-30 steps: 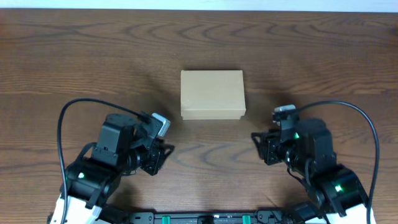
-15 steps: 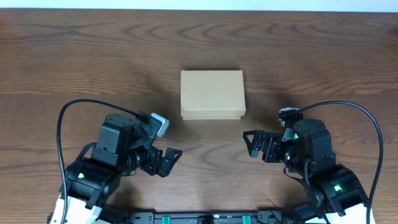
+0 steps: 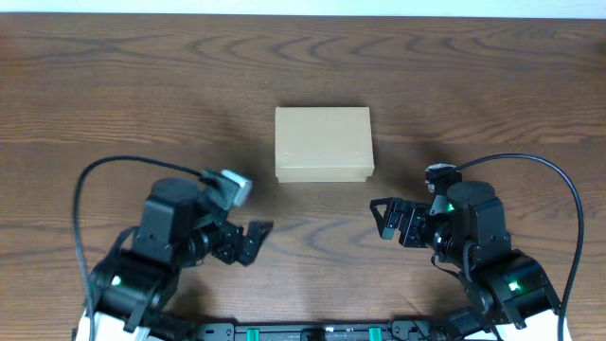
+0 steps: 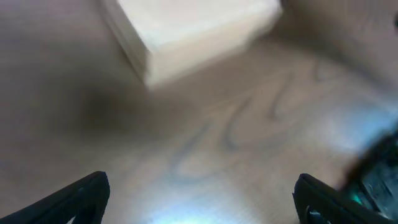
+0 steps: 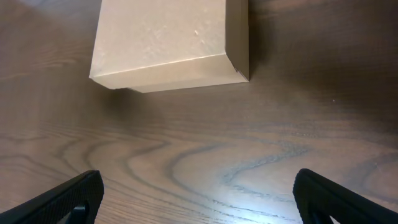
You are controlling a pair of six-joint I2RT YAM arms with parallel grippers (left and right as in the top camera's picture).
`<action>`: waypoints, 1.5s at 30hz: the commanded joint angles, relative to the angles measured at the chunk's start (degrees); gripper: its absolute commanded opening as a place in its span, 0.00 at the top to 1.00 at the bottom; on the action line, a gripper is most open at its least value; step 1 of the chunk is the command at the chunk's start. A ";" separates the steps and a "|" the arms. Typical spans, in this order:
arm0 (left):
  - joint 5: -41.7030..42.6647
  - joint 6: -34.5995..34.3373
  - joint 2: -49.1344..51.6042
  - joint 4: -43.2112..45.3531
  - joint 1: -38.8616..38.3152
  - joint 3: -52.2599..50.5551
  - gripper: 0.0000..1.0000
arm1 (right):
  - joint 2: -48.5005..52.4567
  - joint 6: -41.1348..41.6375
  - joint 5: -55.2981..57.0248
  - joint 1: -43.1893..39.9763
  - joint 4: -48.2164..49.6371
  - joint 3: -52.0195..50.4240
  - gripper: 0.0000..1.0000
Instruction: Pack container
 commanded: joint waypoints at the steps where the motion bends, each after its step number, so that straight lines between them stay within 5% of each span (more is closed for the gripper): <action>1: -9.09 -8.07 -4.79 3.43 2.91 -3.98 0.05 | -0.04 0.66 -0.24 0.55 0.00 -0.48 0.01; 8: -11.15 -12.63 -19.80 13.07 8.50 -18.99 0.05 | -0.04 0.66 -0.24 0.55 0.00 -0.48 0.01; 17: -12.70 -13.49 -33.51 10.60 9.64 -28.30 0.05 | -0.04 0.66 -0.24 0.55 0.00 -0.48 0.01; 30: -14.32 -13.22 -43.12 10.75 9.60 -34.60 0.05 | -0.04 0.66 -0.24 0.55 0.00 -0.48 0.01; 45: -14.14 -12.61 -43.23 11.02 8.90 -34.67 0.05 | -0.04 0.66 -0.24 0.55 0.00 -0.48 0.01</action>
